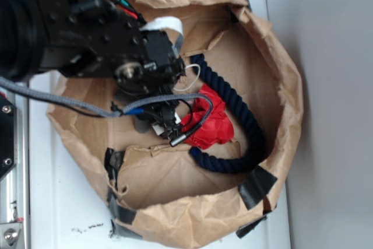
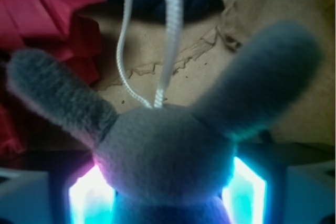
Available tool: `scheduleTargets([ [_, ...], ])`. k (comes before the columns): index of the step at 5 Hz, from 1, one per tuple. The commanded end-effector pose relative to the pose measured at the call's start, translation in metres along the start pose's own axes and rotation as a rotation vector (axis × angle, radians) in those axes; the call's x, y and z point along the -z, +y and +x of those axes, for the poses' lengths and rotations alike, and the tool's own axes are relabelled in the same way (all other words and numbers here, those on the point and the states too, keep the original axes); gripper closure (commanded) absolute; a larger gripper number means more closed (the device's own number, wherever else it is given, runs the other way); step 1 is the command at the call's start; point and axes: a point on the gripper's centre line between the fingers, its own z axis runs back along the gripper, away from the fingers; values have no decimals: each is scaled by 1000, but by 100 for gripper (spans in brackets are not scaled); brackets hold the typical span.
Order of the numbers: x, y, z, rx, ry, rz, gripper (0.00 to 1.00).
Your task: Grab the gray animal.
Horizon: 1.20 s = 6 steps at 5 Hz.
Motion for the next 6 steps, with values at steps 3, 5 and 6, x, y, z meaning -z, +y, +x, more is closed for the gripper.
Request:
scheduleTargets([
  [3,-23,-7,7,29,-72,-90,100],
  [5,-124,-12,10,276,-123,-200,100],
  [6,-156,-12,17,301,-121,-181,100],
])
